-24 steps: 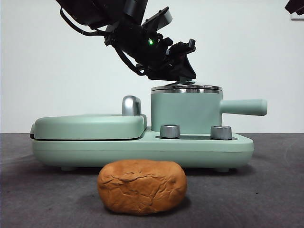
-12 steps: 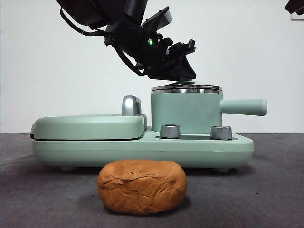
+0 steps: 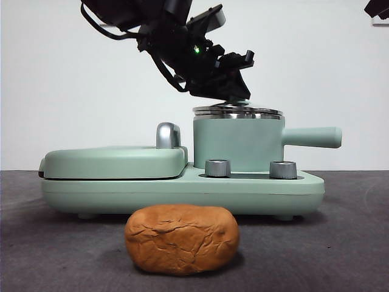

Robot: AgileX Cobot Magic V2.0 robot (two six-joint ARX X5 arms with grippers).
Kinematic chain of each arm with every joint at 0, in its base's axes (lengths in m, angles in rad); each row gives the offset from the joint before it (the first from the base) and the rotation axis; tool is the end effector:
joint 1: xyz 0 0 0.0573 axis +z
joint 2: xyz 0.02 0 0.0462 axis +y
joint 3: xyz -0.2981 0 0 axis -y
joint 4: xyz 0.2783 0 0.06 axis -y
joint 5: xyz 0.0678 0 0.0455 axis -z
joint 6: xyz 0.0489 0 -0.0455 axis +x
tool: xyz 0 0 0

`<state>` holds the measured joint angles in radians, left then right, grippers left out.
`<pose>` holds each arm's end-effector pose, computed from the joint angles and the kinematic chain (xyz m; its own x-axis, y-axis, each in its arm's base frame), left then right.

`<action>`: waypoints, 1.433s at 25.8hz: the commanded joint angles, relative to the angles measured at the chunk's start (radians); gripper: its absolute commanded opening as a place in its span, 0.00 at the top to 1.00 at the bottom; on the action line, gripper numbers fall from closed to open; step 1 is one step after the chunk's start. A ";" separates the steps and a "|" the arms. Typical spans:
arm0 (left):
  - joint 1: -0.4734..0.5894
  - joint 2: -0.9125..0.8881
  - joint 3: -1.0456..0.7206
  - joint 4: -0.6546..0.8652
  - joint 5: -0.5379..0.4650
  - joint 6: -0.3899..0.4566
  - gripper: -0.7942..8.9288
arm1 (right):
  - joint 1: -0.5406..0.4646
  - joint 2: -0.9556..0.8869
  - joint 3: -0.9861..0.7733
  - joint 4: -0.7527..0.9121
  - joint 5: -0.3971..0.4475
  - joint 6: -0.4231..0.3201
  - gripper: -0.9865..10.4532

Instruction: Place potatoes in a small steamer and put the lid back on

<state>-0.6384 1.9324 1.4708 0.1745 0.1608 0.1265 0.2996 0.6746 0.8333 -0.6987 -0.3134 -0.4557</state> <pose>0.4070 -0.3118 0.2792 0.6648 -0.6927 -0.2795 0.7345 0.6743 0.0760 0.1394 0.0588 0.3341 0.6886 0.5354 -0.4891 -0.6952 0.6793 -0.2351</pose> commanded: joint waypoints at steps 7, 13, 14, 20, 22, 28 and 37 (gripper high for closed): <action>-0.005 -0.101 0.051 -0.009 -0.035 0.030 0.90 | 0.004 0.003 0.010 0.010 0.000 0.011 0.66; -0.004 -0.217 0.051 -0.201 -0.034 -0.007 0.90 | 0.004 0.003 0.010 0.010 -0.001 0.023 0.66; -0.003 -0.237 0.051 -0.235 -0.034 -0.017 0.90 | 0.004 0.003 0.010 0.010 -0.002 0.027 0.66; 0.008 -0.349 0.050 -0.447 -0.034 -0.034 0.90 | 0.030 0.004 0.010 0.010 -0.003 0.029 0.66; 0.015 -0.382 0.045 -0.508 -0.034 -0.034 0.90 | 0.053 0.009 0.010 0.010 -0.004 0.029 0.65; 0.055 -0.485 -0.035 -0.577 -0.034 -0.034 0.90 | 0.137 0.077 0.010 0.011 -0.035 0.028 0.58; 0.137 -0.685 -0.225 -0.582 -0.034 -0.046 0.90 | 0.312 0.272 0.010 0.084 -0.065 0.021 0.58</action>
<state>-0.4995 1.2659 1.2339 -0.4389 0.1268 0.0875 0.5896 0.9207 0.8333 -0.6296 -0.3717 -0.4404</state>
